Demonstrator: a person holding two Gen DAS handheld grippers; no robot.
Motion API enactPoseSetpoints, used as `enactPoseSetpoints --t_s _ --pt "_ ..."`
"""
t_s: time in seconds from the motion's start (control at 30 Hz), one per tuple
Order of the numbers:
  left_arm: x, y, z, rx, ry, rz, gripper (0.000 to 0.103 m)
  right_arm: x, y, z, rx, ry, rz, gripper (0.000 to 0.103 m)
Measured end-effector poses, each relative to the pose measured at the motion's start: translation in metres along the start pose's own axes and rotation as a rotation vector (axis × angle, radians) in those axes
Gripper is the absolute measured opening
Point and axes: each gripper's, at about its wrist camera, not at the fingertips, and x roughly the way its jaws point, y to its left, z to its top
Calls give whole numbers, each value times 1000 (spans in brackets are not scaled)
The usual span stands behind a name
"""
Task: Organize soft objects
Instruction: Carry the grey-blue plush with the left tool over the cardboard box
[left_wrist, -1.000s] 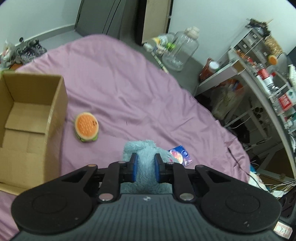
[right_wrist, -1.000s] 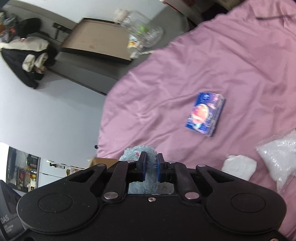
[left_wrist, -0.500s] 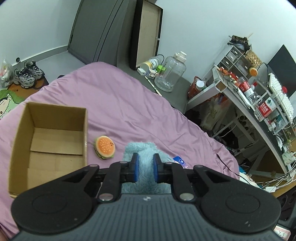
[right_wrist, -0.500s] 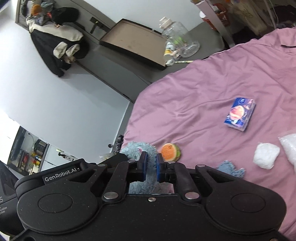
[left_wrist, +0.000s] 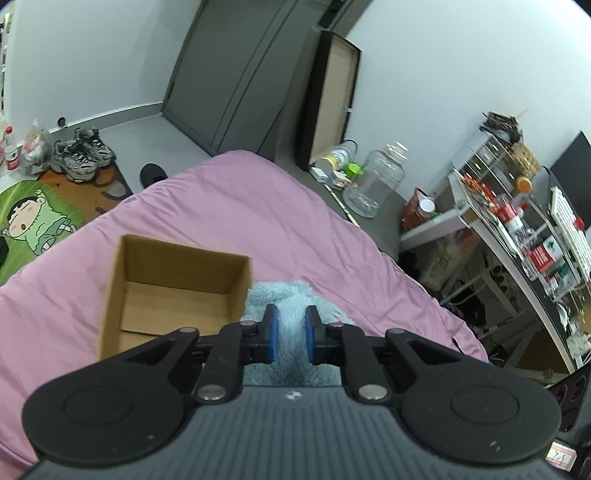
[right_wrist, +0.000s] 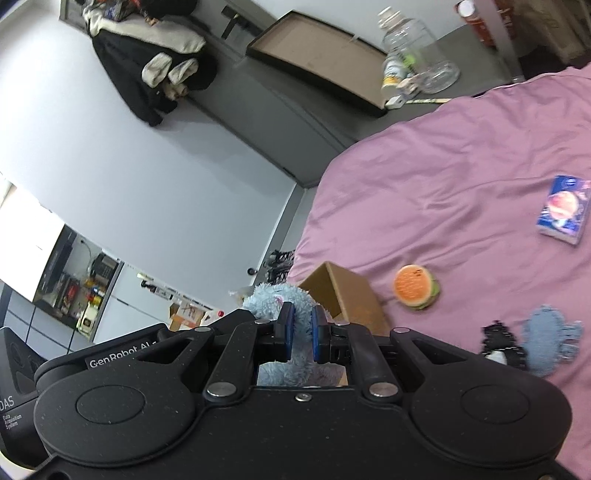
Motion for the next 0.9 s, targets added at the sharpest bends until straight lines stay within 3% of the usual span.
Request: enactPoseSetpoints --t_s 0.37,0.53,0.9 --pt "9 43 20 -58 3 1 14 39 24 -5 -53 29 4 11" --pt "15 65 23 -88 -9 6 12 57 25 -8 -44 46 9 21" --pt "59 103 23 -157 38 88 12 95 9 -22 -65 156 -71 26"
